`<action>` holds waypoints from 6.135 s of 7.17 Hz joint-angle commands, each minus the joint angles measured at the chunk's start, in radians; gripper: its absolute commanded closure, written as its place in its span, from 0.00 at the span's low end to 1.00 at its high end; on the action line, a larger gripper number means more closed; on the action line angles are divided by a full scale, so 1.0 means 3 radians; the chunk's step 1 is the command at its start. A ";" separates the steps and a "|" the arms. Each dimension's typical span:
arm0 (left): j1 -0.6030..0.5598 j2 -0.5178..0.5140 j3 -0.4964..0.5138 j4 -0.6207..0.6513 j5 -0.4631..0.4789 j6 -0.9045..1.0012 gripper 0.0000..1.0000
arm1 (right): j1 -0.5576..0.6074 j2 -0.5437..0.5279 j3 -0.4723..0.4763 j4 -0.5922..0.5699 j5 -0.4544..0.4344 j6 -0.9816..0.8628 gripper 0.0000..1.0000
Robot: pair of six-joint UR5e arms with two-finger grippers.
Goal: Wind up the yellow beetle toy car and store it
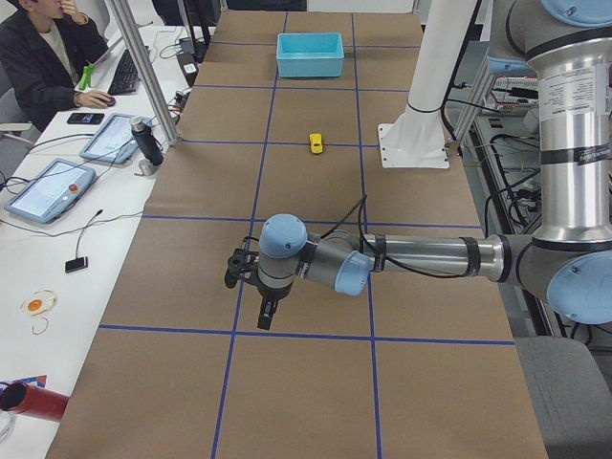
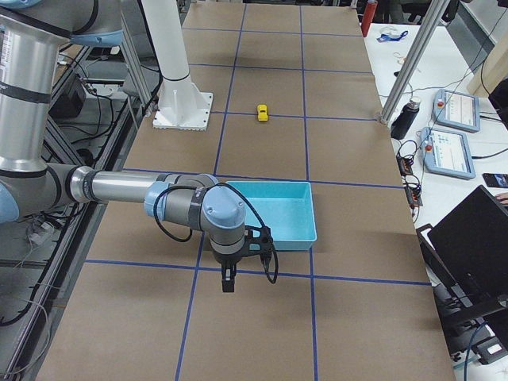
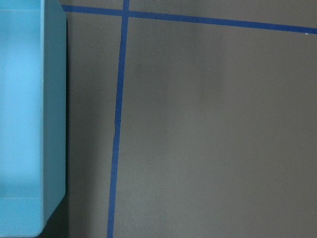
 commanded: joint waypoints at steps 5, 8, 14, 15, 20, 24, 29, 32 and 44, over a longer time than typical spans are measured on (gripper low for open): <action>0.0290 -0.0555 0.0004 0.0147 -0.0171 -0.1785 0.00 | 0.0000 -0.0079 0.0004 0.0005 0.0000 -0.0018 0.00; 0.0714 -0.1041 -0.0027 0.0404 -0.0141 -0.2751 0.00 | 0.0000 -0.0105 0.0009 0.0005 0.0000 -0.0013 0.00; 0.1491 -0.1537 -0.0476 0.1046 0.0176 -0.4429 0.00 | -0.0005 -0.0171 0.0004 0.0000 0.0005 0.0078 0.00; 0.1716 -0.1710 -0.0614 0.1301 0.0364 -0.4777 0.00 | -0.0005 -0.0166 0.0009 0.0005 -0.0005 0.0216 0.00; 0.2275 -0.1922 -0.1009 0.1708 0.0683 -0.5803 0.00 | 0.0000 -0.0227 -0.0042 0.0005 0.0000 0.0161 0.00; 0.2856 -0.1743 -0.1106 0.1575 0.1461 -0.6316 0.00 | 0.0000 -0.0309 -0.0037 0.0117 0.0000 0.0120 0.00; 0.3190 -0.2125 -0.0928 0.1611 0.1496 -0.7524 0.00 | 0.0000 -0.0355 -0.0032 0.0118 0.0046 0.0125 0.00; 0.3298 -0.2651 -0.0377 0.1606 0.1506 -0.7807 0.00 | 0.0000 -0.0447 -0.0042 0.0275 0.0051 0.0135 0.00; 0.3666 -0.3399 0.0658 0.1493 0.1782 -0.8799 0.00 | 0.0010 -0.0524 -0.0037 0.0286 0.0072 0.0115 0.00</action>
